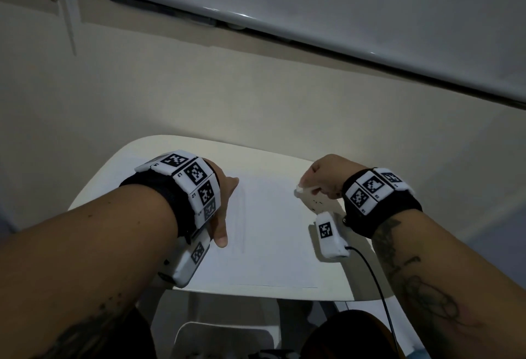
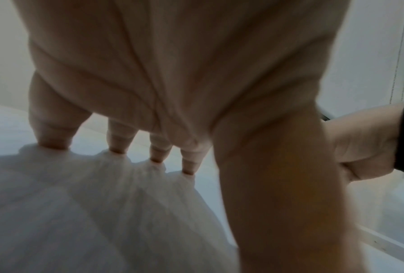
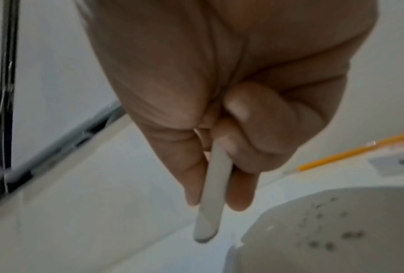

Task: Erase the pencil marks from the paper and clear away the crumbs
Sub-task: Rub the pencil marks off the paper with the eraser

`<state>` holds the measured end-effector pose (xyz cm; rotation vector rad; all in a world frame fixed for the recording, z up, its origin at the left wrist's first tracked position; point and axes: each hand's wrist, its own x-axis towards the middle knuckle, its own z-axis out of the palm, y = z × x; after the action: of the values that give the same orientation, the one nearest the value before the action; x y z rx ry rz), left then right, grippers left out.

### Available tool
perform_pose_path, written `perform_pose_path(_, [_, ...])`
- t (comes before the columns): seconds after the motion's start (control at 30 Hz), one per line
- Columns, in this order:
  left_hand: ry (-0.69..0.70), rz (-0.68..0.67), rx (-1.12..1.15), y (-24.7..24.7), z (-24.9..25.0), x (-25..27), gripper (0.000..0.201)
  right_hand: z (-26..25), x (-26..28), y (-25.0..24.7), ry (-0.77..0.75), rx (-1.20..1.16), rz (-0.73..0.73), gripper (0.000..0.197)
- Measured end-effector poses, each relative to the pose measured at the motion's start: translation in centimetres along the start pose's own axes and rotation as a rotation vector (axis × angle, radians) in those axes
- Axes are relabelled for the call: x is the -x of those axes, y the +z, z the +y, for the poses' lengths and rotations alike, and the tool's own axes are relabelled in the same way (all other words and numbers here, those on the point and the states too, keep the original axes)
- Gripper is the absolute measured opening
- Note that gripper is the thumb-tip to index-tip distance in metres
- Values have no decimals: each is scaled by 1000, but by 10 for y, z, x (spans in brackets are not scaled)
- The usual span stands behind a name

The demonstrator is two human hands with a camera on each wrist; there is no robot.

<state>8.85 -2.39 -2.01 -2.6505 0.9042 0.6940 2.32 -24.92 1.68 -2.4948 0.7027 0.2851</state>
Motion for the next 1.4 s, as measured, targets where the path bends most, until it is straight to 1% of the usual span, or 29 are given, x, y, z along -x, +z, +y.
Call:
perform_pose_path(0.07, [-6,-3,-48,-3,3,1,141,7,8,5,-27,-314,-18,17])
perform_pose_path(0.17, [24,-2,-63,-5,5,2,119,7,27,19,-27,-684,-139,7])
perform_pose_path(0.23, [35,27,-69,-3,7,2,104,4,39,27,11,-905,-212,11])
perform_pose_path(0.3, [16,16,-112,-2,12,3,96,0,51,34,104,-1098,-285,15])
perform_pose_path(0.37, [0,1,-155,-3,17,4,95,-2,60,44,173,-1184,-377,25])
perform_pose_path(0.43, [5,-9,-133,-5,18,7,94,-3,65,59,180,-1162,-407,30])
perform_pose_path(0.53, [20,1,-78,-2,16,10,87,0,68,78,146,-1180,-341,27])
perform_pose_path(0.63, [26,21,-64,2,17,10,78,8,68,80,153,-1243,-305,21])
perform_pose_path(0.77, [46,48,-57,6,22,10,68,21,69,77,162,-1239,-270,19])
perform_pose_path(0.83, [60,83,-52,11,23,9,68,26,71,76,148,-1239,-253,20])
perform_pose_path(0.93, [63,127,-75,16,23,7,71,31,75,75,111,-1224,-218,18])
perform_pose_path(1.03, [71,123,-72,19,23,4,67,34,81,75,37,-1151,-181,16])
perform_pose_path(1.1, [82,127,-74,20,23,4,67,36,88,73,-4,-1060,-107,13])
perform_pose_path(1.17, [81,118,-63,21,21,4,68,41,91,66,7,-950,17,14])
perform_pose_path(1.2, [78,116,-61,21,22,4,68,44,90,61,12,-843,85,15])
perform_pose_path(1.27, [80,119,-63,21,23,5,71,53,81,49,17,-498,179,20])
perform_pose_path(1.3, [85,119,-59,20,23,4,73,55,76,43,18,-373,202,21])
perform_pose_path(1.33, [89,115,-55,20,23,3,74,56,74,38,20,-309,214,20])
perform_pose_path(1.37, [91,111,-53,20,23,3,74,57,71,33,24,-289,202,15])
perform_pose_path(1.4, [95,108,-52,20,23,3,74,58,70,31,26,-255,172,15])
